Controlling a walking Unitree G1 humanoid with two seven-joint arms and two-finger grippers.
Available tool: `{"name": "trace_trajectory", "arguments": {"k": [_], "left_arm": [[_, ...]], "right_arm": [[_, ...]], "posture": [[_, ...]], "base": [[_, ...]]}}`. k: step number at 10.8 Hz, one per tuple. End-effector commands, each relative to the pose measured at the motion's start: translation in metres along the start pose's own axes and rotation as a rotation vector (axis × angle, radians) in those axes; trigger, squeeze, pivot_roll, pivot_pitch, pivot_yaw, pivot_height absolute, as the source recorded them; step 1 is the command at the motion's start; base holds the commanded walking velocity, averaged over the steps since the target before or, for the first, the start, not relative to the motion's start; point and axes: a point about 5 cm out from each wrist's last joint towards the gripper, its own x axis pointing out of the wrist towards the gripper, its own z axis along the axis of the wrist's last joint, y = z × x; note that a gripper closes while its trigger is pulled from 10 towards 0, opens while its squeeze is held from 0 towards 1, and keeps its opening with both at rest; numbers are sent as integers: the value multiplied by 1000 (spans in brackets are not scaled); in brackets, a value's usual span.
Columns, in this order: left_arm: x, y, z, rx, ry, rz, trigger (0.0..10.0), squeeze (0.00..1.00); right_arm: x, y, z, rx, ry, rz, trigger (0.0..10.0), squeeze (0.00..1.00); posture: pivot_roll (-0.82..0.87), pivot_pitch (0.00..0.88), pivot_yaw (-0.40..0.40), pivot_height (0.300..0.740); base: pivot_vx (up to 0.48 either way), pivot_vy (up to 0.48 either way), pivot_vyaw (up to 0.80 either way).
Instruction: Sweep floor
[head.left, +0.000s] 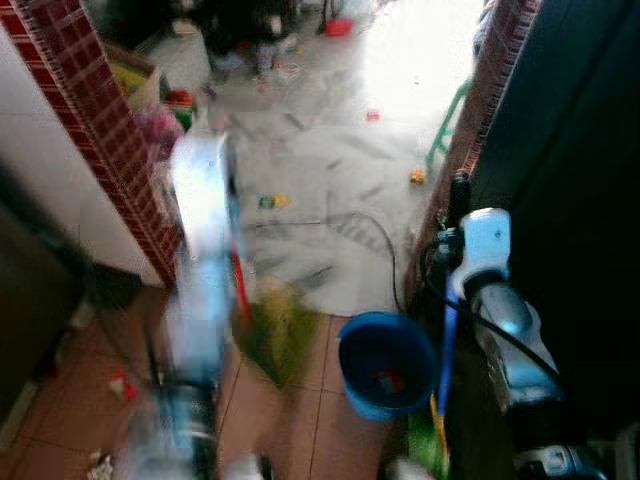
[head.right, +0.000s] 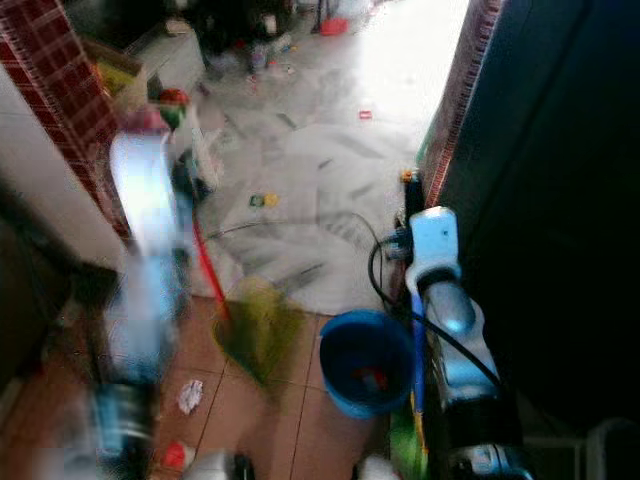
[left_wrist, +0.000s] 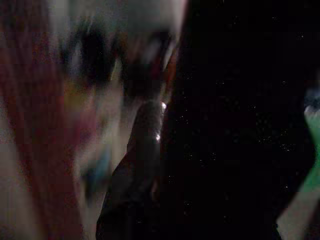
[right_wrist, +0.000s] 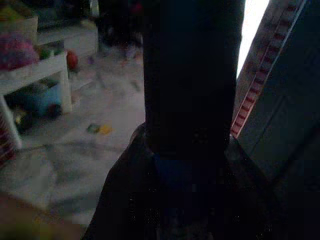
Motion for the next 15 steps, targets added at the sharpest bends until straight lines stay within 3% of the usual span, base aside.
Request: {"name": "trace_trajectory", "arguments": {"k": [1, 3, 6, 13, 15], "left_arm": [[1, -1, -8, -40, 72, -3, 10000, 0], [-1, 1, -7, -47, 79, 3, 10000, 0], [1, 3, -9, -60, 92, 2, 10000, 0], [1, -6, -11, -61, 124, -45, 10000, 0], [4, -16, -7, -76, 122, -91, 10000, 0]], "right_arm": [[0, 9, -5, 77, 30, 26, 10000, 0], [-2, 13, -6, 93, 44, 41, 10000, 0], [-1, 9, -3, 98, 39, 30, 10000, 0], [1, 8, -2, 92, 39, 35, 10000, 0], [5, 10, -3, 77, 57, 31, 10000, 0]], "posture": [[-86, 5, 38, 740], [-86, 4, 38, 740], [-91, 0, 34, 740], [-96, 0, 35, 740], [-95, 0, 20, 740]], "base": [[0, 0, 0], [0, 0, 0], [0, 480, 0], [0, 480, 0], [0, 480, 0]]}}
